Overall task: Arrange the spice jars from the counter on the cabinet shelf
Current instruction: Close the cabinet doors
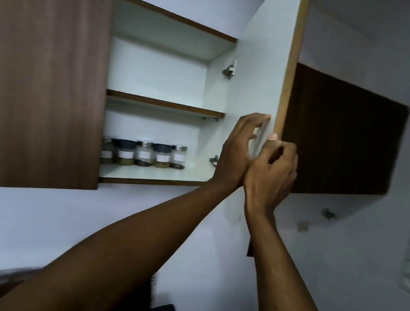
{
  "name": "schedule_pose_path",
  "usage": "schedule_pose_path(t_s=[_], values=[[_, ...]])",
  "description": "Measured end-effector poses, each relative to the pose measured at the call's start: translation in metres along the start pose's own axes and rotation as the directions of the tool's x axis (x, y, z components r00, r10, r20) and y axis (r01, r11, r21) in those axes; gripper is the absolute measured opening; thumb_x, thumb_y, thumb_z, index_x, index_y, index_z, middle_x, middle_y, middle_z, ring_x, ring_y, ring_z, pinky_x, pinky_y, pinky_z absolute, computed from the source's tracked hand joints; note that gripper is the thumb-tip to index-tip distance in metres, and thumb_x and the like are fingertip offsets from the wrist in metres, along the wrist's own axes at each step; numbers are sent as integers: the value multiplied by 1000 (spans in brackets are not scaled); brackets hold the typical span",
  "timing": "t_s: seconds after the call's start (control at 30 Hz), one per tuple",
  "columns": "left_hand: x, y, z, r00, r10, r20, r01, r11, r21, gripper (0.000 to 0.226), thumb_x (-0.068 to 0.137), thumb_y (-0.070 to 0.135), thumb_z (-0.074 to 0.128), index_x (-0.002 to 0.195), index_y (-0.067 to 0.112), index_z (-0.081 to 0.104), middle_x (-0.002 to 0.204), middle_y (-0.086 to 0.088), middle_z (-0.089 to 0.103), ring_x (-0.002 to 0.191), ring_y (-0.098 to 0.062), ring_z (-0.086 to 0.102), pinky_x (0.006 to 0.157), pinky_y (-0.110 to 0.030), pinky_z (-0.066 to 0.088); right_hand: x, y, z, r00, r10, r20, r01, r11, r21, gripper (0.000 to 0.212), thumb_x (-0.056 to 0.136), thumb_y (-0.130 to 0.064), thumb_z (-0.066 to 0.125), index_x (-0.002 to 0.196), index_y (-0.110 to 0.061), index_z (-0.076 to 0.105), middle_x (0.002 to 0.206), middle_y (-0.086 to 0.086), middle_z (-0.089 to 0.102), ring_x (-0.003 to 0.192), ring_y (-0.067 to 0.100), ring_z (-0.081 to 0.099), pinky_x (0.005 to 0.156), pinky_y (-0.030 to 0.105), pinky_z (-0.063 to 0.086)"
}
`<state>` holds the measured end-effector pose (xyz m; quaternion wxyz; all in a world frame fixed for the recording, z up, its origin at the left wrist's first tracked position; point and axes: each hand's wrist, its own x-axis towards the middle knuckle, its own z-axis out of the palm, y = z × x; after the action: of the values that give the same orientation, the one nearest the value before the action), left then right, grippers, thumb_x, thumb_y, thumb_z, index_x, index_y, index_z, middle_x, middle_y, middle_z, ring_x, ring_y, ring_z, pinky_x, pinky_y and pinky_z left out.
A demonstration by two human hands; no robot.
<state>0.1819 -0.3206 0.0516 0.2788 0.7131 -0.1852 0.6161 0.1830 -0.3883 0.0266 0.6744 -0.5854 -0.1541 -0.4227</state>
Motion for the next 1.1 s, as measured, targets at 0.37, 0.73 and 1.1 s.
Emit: schedule_pose_path(t_s=[0.37,0.73,1.1], values=[[-37,-71,-221,943,-169,-288,260,912,317,47,96,9,64,142,6,55,136,-8,62,123,-17,63,102,-37,57,-156,-74,139,884,-138,448,-81,896,436,27,105,-17,48,106,-7,72,107,4,65,91,13,64,81,26,56],[-43,-162,-324,921,-386,-58,248,463,851,71,101,41,31,162,6,17,171,-10,7,160,-25,3,130,-49,3,-178,-43,268,517,-300,802,180,954,241,55,108,-34,33,160,-14,30,170,3,17,158,20,14,129,44,17],[-65,-248,-333,923,-363,-127,248,308,918,70,99,40,17,164,18,4,172,1,-8,160,-19,-8,128,-46,-5,-218,10,343,509,-336,792,496,867,49,71,108,-51,18,162,-17,-14,168,2,-26,156,20,-21,128,41,-5]])
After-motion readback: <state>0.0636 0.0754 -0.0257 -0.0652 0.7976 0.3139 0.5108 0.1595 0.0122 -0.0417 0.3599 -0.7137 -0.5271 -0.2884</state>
